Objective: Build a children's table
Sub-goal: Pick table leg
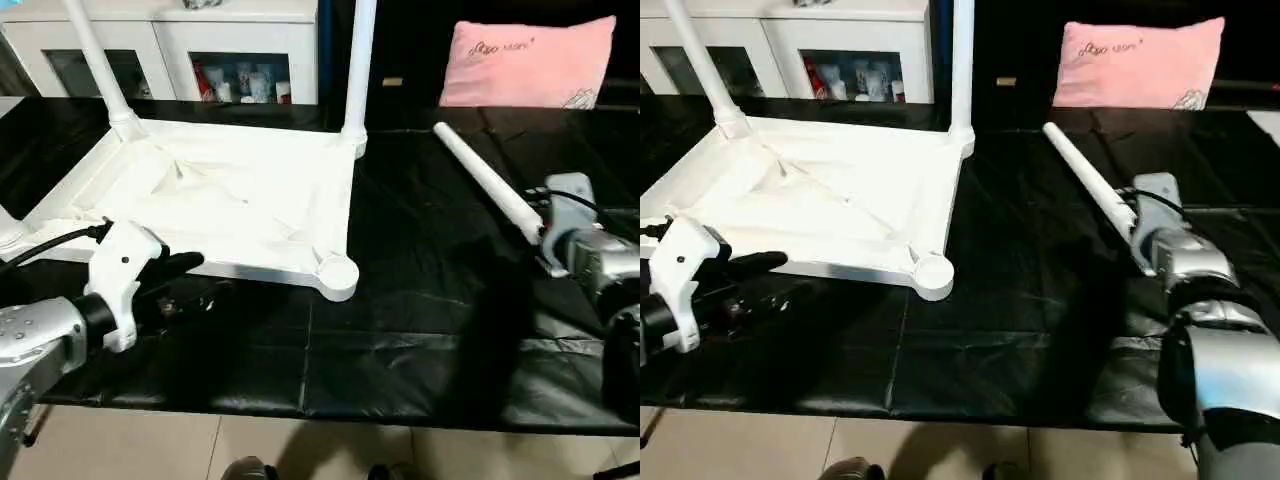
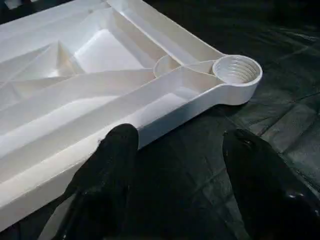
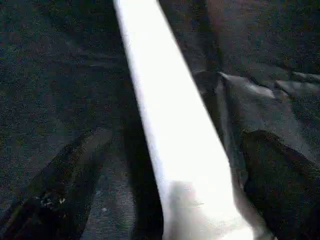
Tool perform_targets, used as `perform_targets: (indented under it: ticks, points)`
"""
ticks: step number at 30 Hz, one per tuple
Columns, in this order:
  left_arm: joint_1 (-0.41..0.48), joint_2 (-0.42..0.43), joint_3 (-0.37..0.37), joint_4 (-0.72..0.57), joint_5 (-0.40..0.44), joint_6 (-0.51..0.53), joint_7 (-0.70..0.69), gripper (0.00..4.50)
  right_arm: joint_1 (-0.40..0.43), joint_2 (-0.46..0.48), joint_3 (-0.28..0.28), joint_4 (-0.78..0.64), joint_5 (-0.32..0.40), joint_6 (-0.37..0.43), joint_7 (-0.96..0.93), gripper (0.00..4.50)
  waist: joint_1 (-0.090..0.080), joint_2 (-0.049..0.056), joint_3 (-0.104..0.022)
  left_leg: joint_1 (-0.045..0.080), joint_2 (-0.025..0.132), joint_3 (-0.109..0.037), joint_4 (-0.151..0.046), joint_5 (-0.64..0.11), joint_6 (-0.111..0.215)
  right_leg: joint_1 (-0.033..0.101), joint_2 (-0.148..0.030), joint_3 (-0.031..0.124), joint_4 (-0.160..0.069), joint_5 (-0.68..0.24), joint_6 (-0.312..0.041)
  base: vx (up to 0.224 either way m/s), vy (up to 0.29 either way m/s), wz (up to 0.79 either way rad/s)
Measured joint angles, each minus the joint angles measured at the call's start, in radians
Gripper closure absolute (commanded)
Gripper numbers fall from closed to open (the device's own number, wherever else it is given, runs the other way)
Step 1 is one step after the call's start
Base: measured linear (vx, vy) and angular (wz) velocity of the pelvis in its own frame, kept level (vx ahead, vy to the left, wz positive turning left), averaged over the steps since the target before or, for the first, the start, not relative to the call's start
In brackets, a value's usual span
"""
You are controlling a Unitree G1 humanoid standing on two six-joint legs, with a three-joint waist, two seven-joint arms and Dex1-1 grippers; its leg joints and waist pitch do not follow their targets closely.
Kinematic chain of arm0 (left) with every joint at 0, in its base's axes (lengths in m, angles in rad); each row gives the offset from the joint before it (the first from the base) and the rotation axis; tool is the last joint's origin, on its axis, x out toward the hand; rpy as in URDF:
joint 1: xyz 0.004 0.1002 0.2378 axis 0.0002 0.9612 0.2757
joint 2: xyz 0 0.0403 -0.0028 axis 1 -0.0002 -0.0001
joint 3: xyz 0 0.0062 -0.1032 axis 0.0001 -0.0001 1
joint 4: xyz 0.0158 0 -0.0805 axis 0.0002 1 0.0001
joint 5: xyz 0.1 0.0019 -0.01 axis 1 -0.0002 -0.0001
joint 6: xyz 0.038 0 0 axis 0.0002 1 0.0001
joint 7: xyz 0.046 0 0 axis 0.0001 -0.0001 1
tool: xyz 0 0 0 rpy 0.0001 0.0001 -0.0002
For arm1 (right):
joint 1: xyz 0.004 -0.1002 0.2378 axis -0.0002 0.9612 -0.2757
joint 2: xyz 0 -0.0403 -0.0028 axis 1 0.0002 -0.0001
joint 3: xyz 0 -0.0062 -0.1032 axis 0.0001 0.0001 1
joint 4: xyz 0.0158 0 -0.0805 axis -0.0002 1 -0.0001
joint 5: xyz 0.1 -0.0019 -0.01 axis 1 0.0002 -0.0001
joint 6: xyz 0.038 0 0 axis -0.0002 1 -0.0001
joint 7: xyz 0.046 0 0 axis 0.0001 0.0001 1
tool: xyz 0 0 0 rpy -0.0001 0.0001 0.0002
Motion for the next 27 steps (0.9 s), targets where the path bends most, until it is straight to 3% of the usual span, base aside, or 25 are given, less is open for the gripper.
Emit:
perform_targets:
  ticks: [6,13,27]
  points:
    - [-0.001,0.018,0.000,0.000,-0.014,0.001,-0.008,1.45,0.002,-0.012,-0.027,-0.001,0.021,0.034,0.019,0.00,0.001,0.000,0.000,0.000,0.000,0.000,0.000,0.000,0.000,0.000,0.000,0.000,-0.001,-0.001,0.001,0.000,0.000,0.00]
    - [0.000,0.076,0.000,-0.001,-0.042,0.003,-0.077,1.45,-0.006,-0.048,-0.027,-0.004,0.023,0.135,0.131,0.00,0.003,-0.003,-0.001,0.001,0.000,0.000,0.000,0.000,0.000,0.001,0.000,0.000,0.000,-0.001,0.001,0.000,0.000,0.00]
    - [-0.031,0.084,-0.031,0.014,-0.083,-0.004,-0.122,1.43,-0.023,-0.075,0.214,-0.004,-0.162,0.213,0.542,1.17,-0.002,-0.016,-0.009,0.000,0.001,0.000,0.002,0.000,0.000,0.001,0.000,0.000,0.001,-0.001,0.001,0.000,0.000,0.00]
